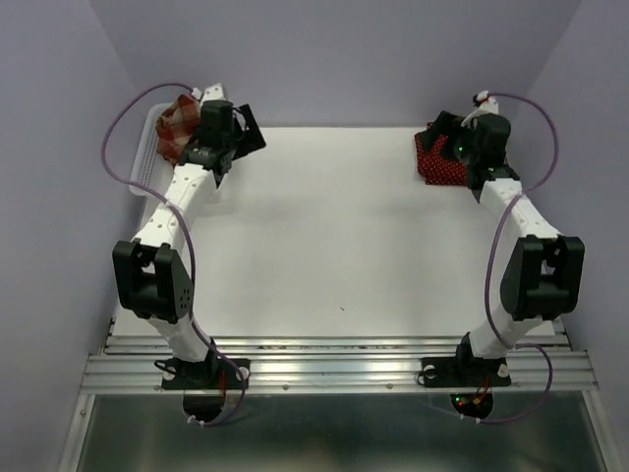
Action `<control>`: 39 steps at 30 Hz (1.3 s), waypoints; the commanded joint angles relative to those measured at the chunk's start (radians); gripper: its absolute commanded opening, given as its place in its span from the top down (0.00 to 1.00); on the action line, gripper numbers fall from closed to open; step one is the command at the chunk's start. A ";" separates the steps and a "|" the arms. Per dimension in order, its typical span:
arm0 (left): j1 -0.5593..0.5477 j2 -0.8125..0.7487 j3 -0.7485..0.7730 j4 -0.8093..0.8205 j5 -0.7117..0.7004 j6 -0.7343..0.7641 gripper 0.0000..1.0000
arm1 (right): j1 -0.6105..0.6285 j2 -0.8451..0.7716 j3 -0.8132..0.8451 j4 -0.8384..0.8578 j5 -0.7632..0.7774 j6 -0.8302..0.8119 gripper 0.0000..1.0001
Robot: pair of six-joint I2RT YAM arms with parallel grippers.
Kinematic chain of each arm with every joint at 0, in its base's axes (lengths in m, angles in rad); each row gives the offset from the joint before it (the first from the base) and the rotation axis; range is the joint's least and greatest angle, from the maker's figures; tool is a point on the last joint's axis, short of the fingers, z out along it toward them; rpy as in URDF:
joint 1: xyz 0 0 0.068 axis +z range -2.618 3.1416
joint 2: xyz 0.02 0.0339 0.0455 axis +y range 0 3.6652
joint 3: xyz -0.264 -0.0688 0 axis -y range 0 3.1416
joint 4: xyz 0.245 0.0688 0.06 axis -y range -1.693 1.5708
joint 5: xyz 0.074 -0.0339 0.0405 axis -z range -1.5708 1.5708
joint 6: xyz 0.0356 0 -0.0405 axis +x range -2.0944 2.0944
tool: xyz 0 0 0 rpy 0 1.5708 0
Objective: Fold and stack the skirts
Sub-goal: Grab the skirt from the pile
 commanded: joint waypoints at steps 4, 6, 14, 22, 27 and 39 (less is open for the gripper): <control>0.222 0.207 0.270 -0.046 0.042 0.085 0.01 | 0.106 -0.192 -0.346 0.063 0.007 0.120 0.00; 0.285 0.320 0.372 -0.054 0.109 0.105 0.01 | 0.106 -0.230 -0.383 0.045 -0.003 0.113 0.00; 0.393 0.595 0.694 -0.128 0.286 0.155 0.01 | 0.106 -0.310 -0.403 -0.144 0.103 0.035 0.00; 0.405 0.669 0.684 -0.154 0.258 0.181 0.01 | 0.106 -0.319 -0.398 -0.160 0.137 0.026 0.00; 0.405 0.726 0.696 -0.175 0.249 0.200 0.01 | 0.106 -0.301 -0.394 -0.165 0.152 0.022 0.00; 0.423 0.725 0.733 -0.067 0.344 0.140 1.00 | 0.106 -0.283 -0.380 -0.190 0.191 0.021 0.00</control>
